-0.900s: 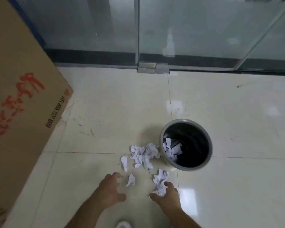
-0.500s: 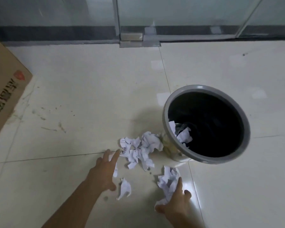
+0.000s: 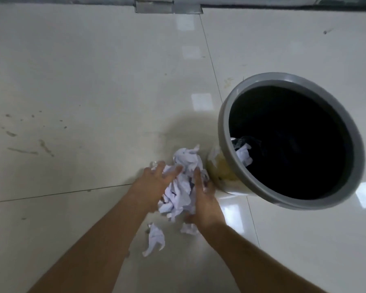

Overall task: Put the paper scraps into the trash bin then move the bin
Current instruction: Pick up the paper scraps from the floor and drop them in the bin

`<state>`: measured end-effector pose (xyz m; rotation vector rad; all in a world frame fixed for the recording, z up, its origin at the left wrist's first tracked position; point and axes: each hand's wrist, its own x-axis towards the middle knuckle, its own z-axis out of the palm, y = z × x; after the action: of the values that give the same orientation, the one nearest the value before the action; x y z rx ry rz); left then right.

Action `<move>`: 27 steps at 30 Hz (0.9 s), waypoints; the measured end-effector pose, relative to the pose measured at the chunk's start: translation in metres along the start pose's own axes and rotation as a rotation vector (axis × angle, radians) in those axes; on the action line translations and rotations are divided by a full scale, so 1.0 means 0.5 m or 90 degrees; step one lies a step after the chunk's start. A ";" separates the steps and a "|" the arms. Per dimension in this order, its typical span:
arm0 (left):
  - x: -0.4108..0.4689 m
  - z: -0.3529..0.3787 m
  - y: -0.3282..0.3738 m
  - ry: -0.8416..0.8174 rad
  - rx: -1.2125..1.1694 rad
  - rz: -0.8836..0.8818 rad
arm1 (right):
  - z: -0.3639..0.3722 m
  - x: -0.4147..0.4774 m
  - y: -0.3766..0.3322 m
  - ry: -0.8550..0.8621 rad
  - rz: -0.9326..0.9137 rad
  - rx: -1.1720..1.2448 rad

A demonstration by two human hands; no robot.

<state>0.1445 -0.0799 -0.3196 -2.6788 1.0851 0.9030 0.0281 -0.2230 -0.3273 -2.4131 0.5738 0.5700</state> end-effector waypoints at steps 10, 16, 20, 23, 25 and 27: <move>-0.028 0.061 0.020 0.062 -0.219 0.007 | 0.010 0.011 -0.059 -0.010 -0.008 0.208; -0.073 0.046 0.005 0.109 -0.276 -0.011 | -0.009 -0.022 -0.094 -0.006 -0.066 0.202; -0.132 0.007 -0.007 0.194 -0.310 -0.034 | -0.039 -0.042 -0.134 -0.002 -0.128 0.154; -0.179 -0.055 -0.024 0.269 -0.299 -0.014 | -0.088 -0.055 -0.183 0.026 -0.194 0.153; -0.205 -0.130 -0.033 0.293 -0.264 -0.006 | -0.143 -0.063 -0.223 0.051 -0.241 0.158; -0.229 -0.230 -0.035 0.327 -0.262 -0.012 | -0.219 -0.069 -0.266 0.087 -0.284 0.145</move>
<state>0.1471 -0.0347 -0.1627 -3.3809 1.0406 0.4769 0.0971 -0.1847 -0.1703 -2.2689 0.1319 0.1426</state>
